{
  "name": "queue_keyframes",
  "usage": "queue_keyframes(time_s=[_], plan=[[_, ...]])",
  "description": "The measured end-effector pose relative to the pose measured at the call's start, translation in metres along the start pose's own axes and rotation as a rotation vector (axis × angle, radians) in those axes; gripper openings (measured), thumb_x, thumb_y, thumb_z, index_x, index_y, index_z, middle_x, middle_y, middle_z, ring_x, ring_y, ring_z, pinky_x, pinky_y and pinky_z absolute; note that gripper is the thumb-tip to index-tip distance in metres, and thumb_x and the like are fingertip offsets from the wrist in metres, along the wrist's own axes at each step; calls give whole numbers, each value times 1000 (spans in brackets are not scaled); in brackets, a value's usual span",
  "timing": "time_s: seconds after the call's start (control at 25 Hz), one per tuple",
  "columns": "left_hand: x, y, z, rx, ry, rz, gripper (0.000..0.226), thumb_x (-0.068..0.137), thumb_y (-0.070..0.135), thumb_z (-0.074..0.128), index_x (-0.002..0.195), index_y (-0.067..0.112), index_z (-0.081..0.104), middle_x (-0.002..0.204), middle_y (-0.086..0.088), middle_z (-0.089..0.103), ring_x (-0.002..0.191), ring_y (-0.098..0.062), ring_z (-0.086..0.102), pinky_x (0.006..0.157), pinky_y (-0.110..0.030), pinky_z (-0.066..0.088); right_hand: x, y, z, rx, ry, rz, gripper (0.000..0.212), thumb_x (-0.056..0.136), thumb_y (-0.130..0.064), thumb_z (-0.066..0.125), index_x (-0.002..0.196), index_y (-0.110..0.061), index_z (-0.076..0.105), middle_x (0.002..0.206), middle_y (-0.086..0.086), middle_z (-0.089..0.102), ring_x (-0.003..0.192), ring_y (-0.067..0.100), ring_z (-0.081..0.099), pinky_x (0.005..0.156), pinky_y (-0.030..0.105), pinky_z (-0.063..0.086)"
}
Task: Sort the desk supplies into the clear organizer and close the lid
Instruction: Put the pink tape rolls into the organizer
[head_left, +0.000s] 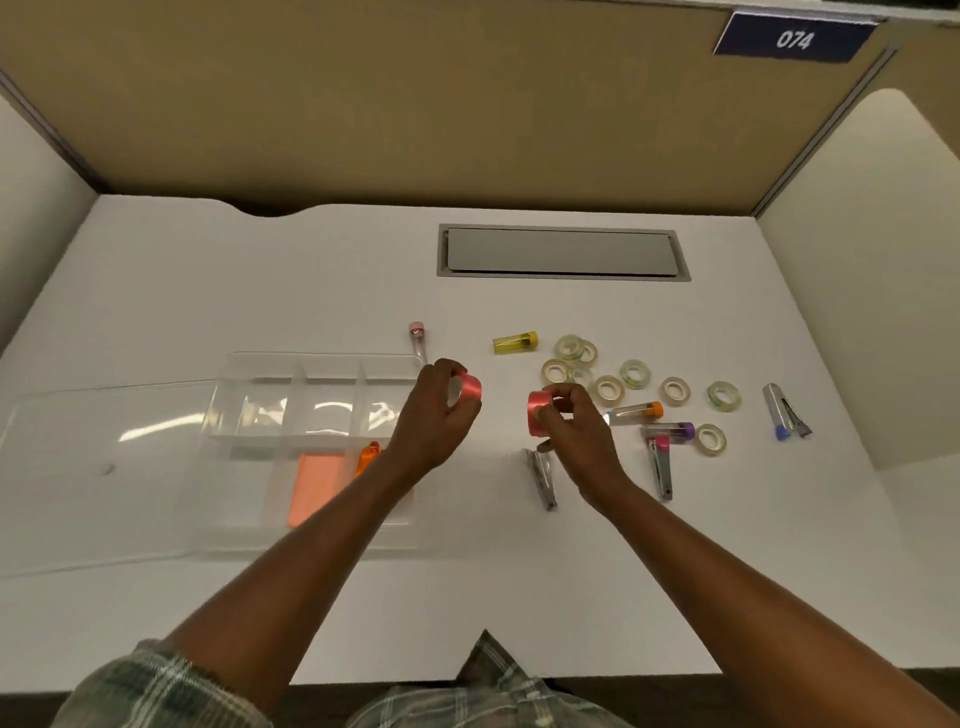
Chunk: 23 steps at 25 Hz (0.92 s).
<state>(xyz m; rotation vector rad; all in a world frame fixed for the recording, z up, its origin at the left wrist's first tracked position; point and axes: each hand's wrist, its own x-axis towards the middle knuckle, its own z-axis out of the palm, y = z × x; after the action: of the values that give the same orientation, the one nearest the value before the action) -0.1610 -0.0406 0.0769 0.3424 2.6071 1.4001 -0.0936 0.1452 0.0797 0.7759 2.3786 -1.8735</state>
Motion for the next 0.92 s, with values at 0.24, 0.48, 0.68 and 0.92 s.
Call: queue_keyframes(time_s=[0.24,0.48,0.68,0.92], plan=[[-30,-23,-74,-372,34,-245,26,90,37,38,99,20,56,82,-2,61,71,-16,52,64,-32,42,-6,-39,96,338,-261,160,29,91,-38,47,107,-26,68,109,16,69,81,24,65,55,29,51],[-65,-81,-143,-404,202,-345,27,90,37,36,97,20,57,77,-3,58,65,-13,49,57,-25,40,-12,-62,191,372,-456,271,38,90,-39,45,109,-18,70,97,12,75,77,24,65,55,29,49],[-88,-134,-183,-104,330,-292,17,92,30,43,101,22,55,88,5,59,76,-5,53,67,-28,40,-25,-79,260,175,-610,165,35,79,-41,46,96,-21,68,91,9,68,77,22,61,59,31,49],[-103,-177,-188,528,260,-222,66,75,39,69,131,8,52,112,-8,65,94,-27,64,78,-38,47,-24,-79,311,-510,-708,-453,36,89,-32,57,121,-18,56,113,4,62,100,21,59,84,38,48]])
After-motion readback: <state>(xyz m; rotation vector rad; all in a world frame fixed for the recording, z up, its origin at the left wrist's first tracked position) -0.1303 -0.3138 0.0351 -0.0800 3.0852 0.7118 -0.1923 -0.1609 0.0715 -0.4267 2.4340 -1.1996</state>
